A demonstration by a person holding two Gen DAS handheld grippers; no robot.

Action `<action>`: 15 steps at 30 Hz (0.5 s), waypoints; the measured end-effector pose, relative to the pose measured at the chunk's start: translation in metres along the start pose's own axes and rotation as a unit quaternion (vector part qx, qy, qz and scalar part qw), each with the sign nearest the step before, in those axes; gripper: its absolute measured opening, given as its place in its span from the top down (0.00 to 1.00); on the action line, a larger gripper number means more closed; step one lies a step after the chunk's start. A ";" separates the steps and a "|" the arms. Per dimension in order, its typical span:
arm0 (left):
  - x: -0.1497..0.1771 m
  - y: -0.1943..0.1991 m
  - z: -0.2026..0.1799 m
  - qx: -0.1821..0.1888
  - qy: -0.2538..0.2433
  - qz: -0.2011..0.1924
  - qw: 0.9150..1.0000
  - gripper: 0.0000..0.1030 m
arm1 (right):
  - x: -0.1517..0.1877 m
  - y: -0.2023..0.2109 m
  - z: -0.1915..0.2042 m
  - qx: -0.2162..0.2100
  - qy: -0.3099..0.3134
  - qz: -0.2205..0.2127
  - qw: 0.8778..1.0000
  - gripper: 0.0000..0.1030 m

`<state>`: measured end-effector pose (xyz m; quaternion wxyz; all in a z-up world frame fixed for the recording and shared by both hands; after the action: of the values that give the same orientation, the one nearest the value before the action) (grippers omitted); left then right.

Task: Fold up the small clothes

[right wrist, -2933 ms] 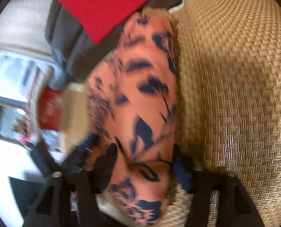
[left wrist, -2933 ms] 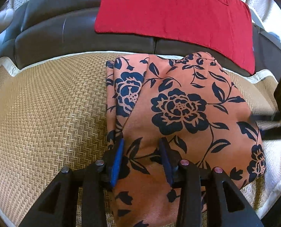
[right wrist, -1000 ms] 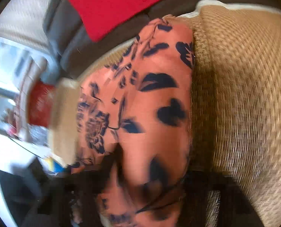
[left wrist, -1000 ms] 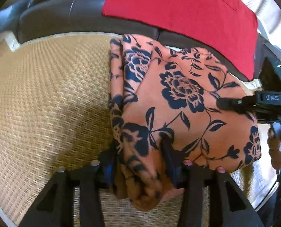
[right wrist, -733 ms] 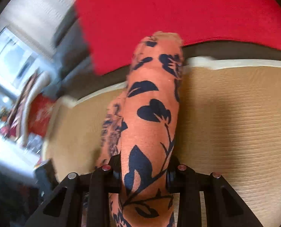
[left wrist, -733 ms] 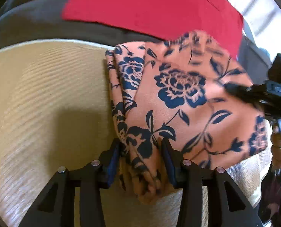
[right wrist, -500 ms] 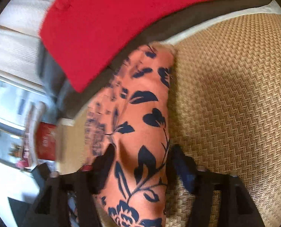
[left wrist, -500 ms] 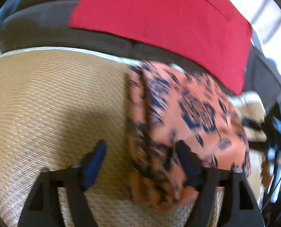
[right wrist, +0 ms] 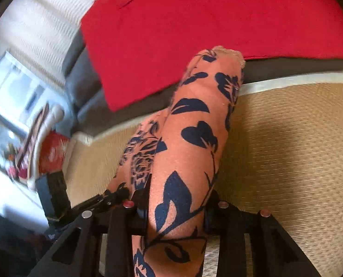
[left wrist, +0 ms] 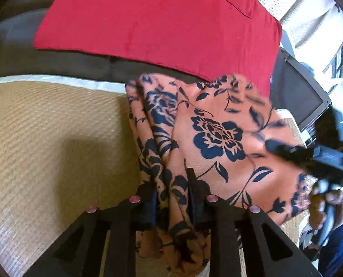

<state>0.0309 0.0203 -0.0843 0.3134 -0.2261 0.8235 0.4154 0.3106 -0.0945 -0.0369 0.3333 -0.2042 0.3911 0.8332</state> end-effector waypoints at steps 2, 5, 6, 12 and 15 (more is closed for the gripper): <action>0.019 -0.021 0.007 -0.029 -0.008 0.053 0.998 0.50 | 0.003 -0.011 -0.043 0.040 -0.028 0.018 0.999 0.37; 0.017 0.000 0.012 -0.040 -0.013 0.025 0.999 0.49 | 0.018 -0.014 -0.076 0.065 -0.083 0.007 0.994 0.35; 0.012 0.014 0.011 -0.045 -0.018 0.002 0.999 0.49 | 0.015 -0.002 -0.072 0.074 -0.085 -0.021 0.993 0.33; 0.019 0.016 0.035 -0.044 -0.025 0.031 0.998 0.49 | 0.002 0.032 0.004 -0.019 -0.048 -0.073 0.996 0.19; 0.032 0.007 0.040 -0.059 -0.007 0.062 0.996 0.48 | 0.029 0.015 0.010 -0.036 -0.021 -0.010 0.999 0.19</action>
<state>0.0174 0.0540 -0.1213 0.2783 -0.1897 0.8077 0.4839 0.2788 -0.0825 -0.0408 0.3423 -0.2025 0.3521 0.8473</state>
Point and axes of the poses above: each gripper's, at about its wrist camera, not at the fingertips, and y roughly against the way its jaws point, z to its left, x to its underside, the point moved 8 cm from there along -y, roughly the way its jaws point, and after that the axes turned 15 degrees about -z, right-handed, at the moved point
